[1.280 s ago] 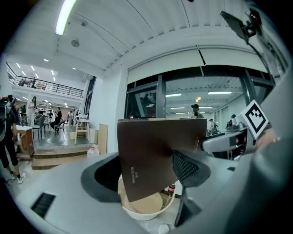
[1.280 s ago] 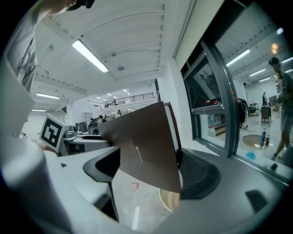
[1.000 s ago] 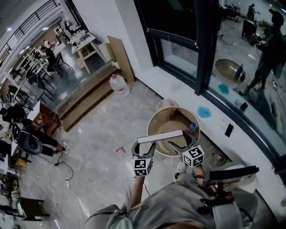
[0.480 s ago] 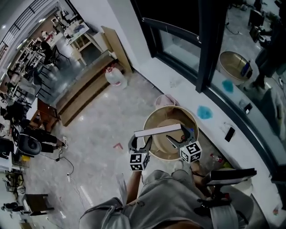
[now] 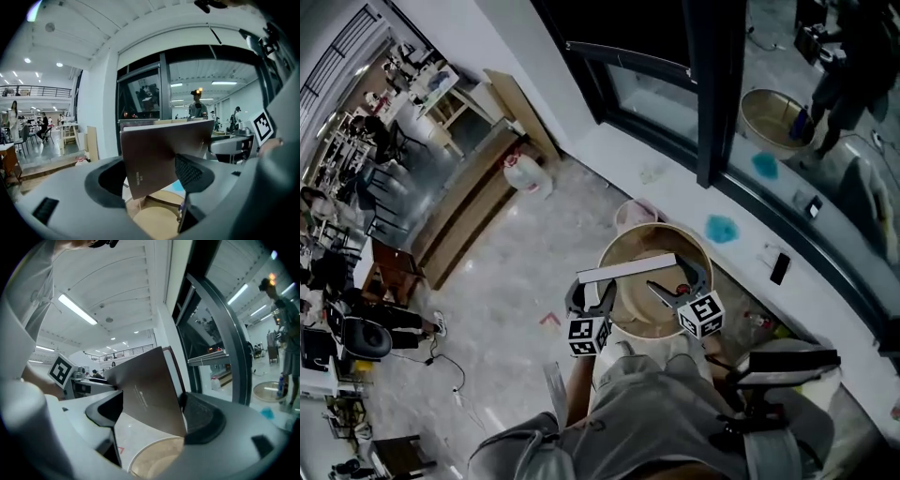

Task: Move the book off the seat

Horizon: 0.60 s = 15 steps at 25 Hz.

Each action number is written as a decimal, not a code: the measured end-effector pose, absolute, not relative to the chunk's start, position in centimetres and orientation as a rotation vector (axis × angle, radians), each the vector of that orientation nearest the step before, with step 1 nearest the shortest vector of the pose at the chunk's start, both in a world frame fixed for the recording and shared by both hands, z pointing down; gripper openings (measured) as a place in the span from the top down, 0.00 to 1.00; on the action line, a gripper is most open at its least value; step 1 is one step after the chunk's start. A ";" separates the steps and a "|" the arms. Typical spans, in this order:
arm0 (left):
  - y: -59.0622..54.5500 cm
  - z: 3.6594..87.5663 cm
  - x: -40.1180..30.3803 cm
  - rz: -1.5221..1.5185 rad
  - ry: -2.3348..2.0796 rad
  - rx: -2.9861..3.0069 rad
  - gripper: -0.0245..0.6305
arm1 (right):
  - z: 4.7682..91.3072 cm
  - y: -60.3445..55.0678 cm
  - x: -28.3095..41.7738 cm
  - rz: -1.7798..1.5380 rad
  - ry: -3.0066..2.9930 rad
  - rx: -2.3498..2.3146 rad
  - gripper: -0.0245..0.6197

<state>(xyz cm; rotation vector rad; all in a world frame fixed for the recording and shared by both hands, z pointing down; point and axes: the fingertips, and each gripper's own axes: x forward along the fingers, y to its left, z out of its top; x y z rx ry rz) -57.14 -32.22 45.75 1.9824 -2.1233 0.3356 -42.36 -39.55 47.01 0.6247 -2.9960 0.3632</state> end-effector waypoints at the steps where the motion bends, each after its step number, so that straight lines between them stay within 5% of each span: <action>1: -32.8 45.8 -56.9 0.334 -2.109 2.003 0.45 | 46.9 -39.8 -42.0 0.362 -2.989 0.656 0.33; 15: -34.4 42.7 -61.1 0.156 -1.972 2.207 0.45 | 42.0 -39.1 -45.1 0.225 -2.908 0.978 0.33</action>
